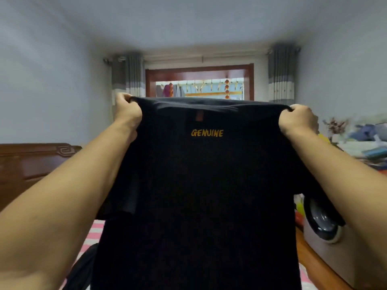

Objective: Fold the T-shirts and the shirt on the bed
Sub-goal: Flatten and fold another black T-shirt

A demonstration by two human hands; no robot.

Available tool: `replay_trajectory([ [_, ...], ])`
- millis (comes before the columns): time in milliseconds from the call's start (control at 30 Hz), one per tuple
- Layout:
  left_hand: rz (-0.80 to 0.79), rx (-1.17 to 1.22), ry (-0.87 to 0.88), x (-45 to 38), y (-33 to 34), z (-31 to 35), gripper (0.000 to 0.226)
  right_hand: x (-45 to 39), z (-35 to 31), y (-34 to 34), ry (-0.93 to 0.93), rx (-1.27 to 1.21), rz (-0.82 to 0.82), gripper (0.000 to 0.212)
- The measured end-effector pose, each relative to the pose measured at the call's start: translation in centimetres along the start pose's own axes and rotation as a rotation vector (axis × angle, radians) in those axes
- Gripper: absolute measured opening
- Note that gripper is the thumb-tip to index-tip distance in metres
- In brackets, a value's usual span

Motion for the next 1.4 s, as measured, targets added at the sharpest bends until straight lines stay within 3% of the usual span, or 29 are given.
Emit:
replay_trajectory([
  [133, -0.078, -0.122, -0.226, 1.2, 0.8, -10.4, 0.029, -0.5, 5.8, 8.6, 0.105, 0.099, -0.172, 0.033],
  [267, -0.142, -0.270, -0.436, 4.0, 1.1, -24.9, 0.030, 0.1, 14.5, 20.2, 0.261, 0.271, -0.410, 0.041],
  [400, -0.181, -0.300, -0.515, 6.1, 2.5, -37.6, 0.032, 1.7, 21.4, 29.5, 0.085, 0.345, -0.669, 0.052],
  [433, -0.242, -0.313, -0.530, 6.3, 3.0, -40.2, 0.037, 2.2, 23.1, 31.5, 0.059, 0.312, -0.717, 0.061],
  [500, -0.482, -0.374, -0.620, 8.3, 3.8, -45.4, 0.071, 4.2, 26.4, 34.5, 0.072, 0.268, -0.859, 0.080],
  [533, -0.629, -0.495, -0.651, 10.6, 3.7, -47.8, 0.087, 6.0, 28.3, 35.8, 0.077, 0.293, -0.961, 0.087],
  [600, -0.895, -0.838, -0.580, 17.8, 1.9, -51.4, 0.093, 11.1, 32.5, 37.1, -0.006, 0.498, -1.138, 0.090],
  [667, -1.086, -1.037, -0.390, 27.5, -2.0, -50.9, 0.078, 17.7, 37.0, 36.4, -0.168, 0.715, -1.221, 0.087],
  [767, -1.167, -1.021, -0.250, 40.5, -11.0, -46.1, 0.056, 27.1, 41.9, 32.1, -0.221, 0.858, -1.344, 0.076],
  [900, -1.234, -1.127, -0.375, 49.5, -21.9, -40.7, 0.082, 33.7, 44.5, 24.7, -0.246, 0.903, -1.233, 0.062],
  [967, -1.237, -1.179, -0.319, 50.8, -25.5, -39.2, 0.080, 35.4, 45.0, 21.4, -0.231, 0.904, -1.226, 0.061],
  [1100, -1.270, -1.255, -0.284, 50.0, -29.5, -37.9, 0.100, 36.2, 45.8, 16.3, -0.242, 0.951, -1.273, 0.070],
  [1233, -1.204, -1.180, -0.346, 48.0, -29.6, -37.1, 0.077, 34.8, 46.6, 12.4, -0.280, 0.805, -1.345, 0.080],
  [1300, -1.169, -1.116, -0.371, 47.0, -29.6, -37.0, 0.066, 34.3, 47.2, 11.0, -0.185, 0.643, -1.278, 0.065],
  [1400, -1.104, -1.087, -0.400, 45.9, -30.3, -37.1, 0.053, 33.9, 48.0, 10.2, -0.079, 0.566, -1.031, 0.043],
])
Point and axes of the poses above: each hand's wrist, its own x-axis away from the middle knuckle, its own y-axis out of the palm, z = x × y, the point moved 2 cm from there along -x, towards the middle knuckle, and after that the axes turned 12 degrees about x, right-handed, at the moved point
